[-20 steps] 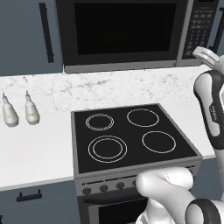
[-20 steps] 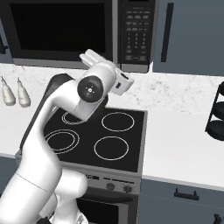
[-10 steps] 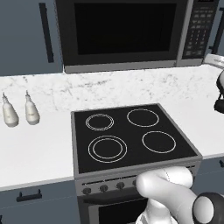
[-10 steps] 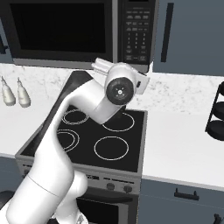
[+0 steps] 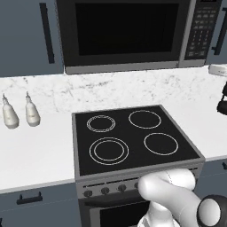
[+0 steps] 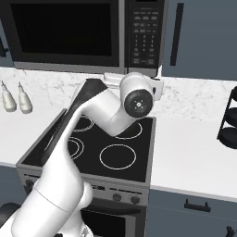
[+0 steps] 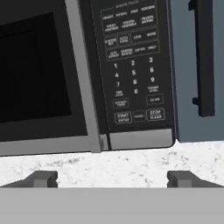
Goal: Open the microwave, place the bowl with waffle inside the microwave, then close the microwave door and turn it on.
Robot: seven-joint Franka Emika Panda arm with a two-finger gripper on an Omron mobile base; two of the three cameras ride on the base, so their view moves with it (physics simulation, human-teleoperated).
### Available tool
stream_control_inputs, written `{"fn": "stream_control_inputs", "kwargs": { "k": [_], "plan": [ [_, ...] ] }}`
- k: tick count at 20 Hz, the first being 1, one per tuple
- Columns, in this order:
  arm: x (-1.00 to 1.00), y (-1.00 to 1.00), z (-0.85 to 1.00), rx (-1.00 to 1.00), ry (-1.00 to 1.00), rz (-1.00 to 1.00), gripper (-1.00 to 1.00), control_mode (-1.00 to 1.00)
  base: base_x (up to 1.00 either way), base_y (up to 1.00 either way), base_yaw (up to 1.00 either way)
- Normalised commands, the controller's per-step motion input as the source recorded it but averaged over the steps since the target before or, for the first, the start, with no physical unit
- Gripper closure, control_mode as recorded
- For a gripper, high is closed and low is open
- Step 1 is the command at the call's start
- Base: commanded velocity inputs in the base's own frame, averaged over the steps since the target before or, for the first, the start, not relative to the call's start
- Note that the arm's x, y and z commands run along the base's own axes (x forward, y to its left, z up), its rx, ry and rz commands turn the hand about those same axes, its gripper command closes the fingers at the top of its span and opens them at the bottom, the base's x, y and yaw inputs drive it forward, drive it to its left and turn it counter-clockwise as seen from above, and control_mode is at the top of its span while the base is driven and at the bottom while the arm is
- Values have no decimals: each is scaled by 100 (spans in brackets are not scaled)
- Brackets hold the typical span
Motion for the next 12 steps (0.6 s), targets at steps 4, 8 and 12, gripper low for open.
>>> {"fn": "stream_control_inputs", "kwargs": {
  "k": [4,8,12],
  "plan": [
    [33,0,0,-2,-4,0,-100,-100,0,0,0],
    [34,-2,1,0,-1,0,-100,-100,0,0,0],
    [25,-11,0,0,0,0,-100,-100,0,0,0]
  ]
}}
